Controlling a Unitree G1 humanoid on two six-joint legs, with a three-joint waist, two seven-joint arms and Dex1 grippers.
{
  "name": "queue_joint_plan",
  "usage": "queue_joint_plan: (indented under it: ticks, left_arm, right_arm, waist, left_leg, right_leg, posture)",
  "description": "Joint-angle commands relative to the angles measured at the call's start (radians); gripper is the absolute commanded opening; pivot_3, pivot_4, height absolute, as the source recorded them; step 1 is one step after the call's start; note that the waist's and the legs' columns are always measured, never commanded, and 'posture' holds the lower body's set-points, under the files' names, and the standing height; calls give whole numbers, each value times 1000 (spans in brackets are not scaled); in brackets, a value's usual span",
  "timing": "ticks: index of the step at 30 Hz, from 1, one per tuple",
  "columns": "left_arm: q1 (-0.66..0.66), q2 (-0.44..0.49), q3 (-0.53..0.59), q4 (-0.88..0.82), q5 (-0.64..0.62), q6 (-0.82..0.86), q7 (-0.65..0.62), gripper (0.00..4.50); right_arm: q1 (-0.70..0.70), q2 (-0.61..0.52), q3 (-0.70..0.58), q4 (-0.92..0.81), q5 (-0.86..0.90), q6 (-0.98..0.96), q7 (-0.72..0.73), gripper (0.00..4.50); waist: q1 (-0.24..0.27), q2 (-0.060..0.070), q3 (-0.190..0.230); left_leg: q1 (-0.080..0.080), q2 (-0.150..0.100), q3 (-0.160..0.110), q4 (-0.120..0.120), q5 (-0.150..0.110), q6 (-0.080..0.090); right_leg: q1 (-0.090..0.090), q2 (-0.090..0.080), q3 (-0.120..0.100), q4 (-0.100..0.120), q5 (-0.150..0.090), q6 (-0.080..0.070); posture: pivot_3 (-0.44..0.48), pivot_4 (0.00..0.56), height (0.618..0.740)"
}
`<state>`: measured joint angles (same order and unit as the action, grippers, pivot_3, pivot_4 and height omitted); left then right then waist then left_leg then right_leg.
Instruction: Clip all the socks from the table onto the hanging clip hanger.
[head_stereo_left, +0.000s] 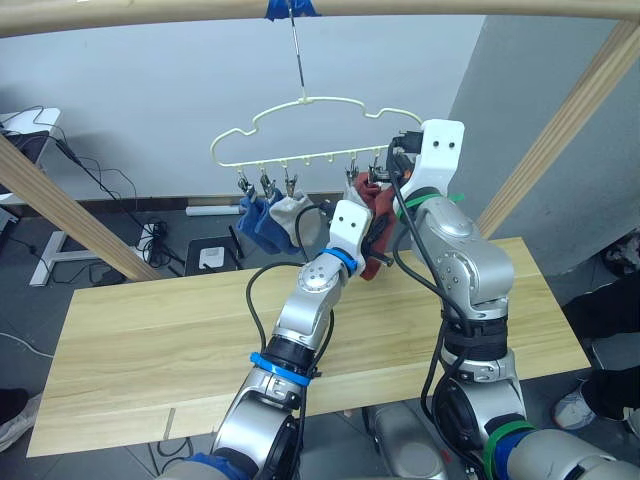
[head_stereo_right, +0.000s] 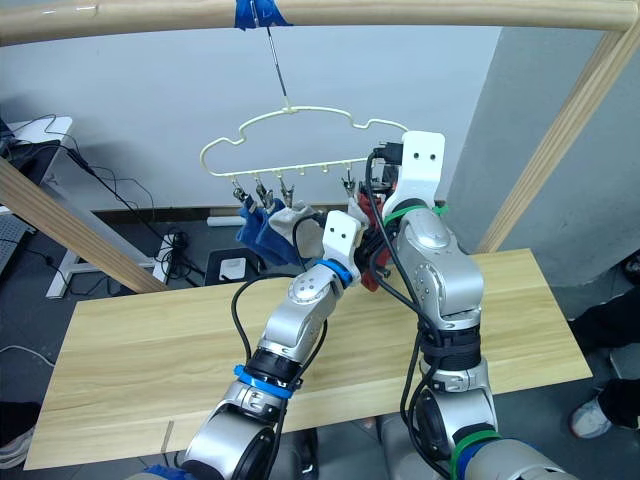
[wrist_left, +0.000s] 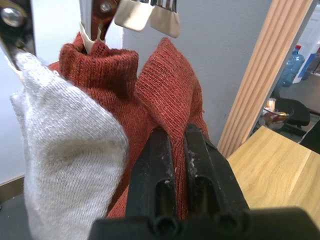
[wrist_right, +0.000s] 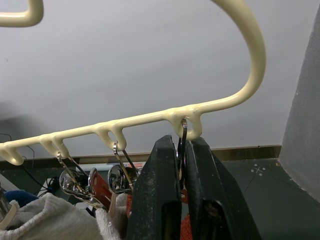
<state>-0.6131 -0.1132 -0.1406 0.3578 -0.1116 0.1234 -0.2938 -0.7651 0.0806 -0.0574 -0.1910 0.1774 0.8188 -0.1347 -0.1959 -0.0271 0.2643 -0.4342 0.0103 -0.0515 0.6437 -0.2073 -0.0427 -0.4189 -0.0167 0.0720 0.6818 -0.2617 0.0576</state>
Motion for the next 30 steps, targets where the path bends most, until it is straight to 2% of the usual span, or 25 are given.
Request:
queue_joint_plan:
  ticks: [1,28,29,30]
  left_arm:
    - [-18,-23,-2,-47,-5,-26,2,6]
    - [-53,-37,15,-40,-1,-60,25,6]
    - [-54,-37,15,-40,-1,-61,25,0]
    - [-56,-37,15,-39,0,-62,24,0]
  right_arm:
    - [-6,0,9,-43,-4,-21,5,0]
    - [4,0,16,-48,-8,-18,3,0]
    - [5,3,14,-51,-6,-21,2,582]
    - [6,5,14,-55,-5,-23,2,860]
  waist:
    - [0,0,0]
    - [0,0,0]
    - [0,0,0]
    - [0,0,0]
  left_leg:
    - [0,0,0,0,0,0]
    - [0,0,0,0,0,0]
    - [0,0,0,0,0,0]
    - [0,0,0,0,0,0]
  right_leg:
    - [0,0,0,0,0,0]
    - [0,0,0,0,0,0]
    - [0,0,0,0,0,0]
    - [0,0,0,0,0,0]
  posture:
    - [-251,219,740]
    - [-249,221,740]
    - [-249,221,740]
    - [-249,221,740]
